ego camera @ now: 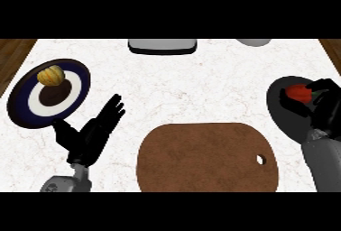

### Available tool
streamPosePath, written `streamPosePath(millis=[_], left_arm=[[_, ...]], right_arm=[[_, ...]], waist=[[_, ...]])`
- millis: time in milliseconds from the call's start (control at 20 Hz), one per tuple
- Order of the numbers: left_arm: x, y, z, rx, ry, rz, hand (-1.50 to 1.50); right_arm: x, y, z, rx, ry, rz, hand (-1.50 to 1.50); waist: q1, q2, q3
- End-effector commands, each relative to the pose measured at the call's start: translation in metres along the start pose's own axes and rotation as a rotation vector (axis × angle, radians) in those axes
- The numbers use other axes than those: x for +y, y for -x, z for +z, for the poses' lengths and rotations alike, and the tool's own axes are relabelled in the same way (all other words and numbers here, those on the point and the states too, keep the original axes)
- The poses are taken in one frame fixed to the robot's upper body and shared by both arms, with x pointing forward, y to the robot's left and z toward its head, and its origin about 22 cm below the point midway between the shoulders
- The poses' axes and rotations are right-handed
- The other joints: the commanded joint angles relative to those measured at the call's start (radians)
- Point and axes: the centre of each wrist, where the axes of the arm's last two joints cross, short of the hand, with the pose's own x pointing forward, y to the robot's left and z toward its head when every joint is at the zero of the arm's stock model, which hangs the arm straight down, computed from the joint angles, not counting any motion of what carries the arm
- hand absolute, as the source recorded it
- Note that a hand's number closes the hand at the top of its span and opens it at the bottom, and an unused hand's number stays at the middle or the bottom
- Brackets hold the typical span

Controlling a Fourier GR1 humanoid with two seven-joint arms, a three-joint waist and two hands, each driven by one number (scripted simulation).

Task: Pick the bell pepper from the cutting board and place it in the pan

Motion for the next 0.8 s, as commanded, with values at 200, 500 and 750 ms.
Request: streamPosePath(millis=[200,500,750], left_arm=[[0.003,-0.001,0.007,0.007,0.016,-0.008,0.0],[0.005,-0.009,-0.008,-0.009,0.033,-0.009,0.0],[-0.008,-0.01,-0.007,0.001,0.03,-0.022,0.0]], right_arm=[[0.013,0.052,-0.049,0.046,0.066,-0.005,1.5],[0.005,0.09,-0.062,0.218,-0.029,0.078,1.5],[0.011,0.099,-0.059,0.219,-0.233,0.136,-1.5]], waist=[[0.013,0.003,0.002],[0.026,0.015,0.001],[0.033,0.014,0.003]])
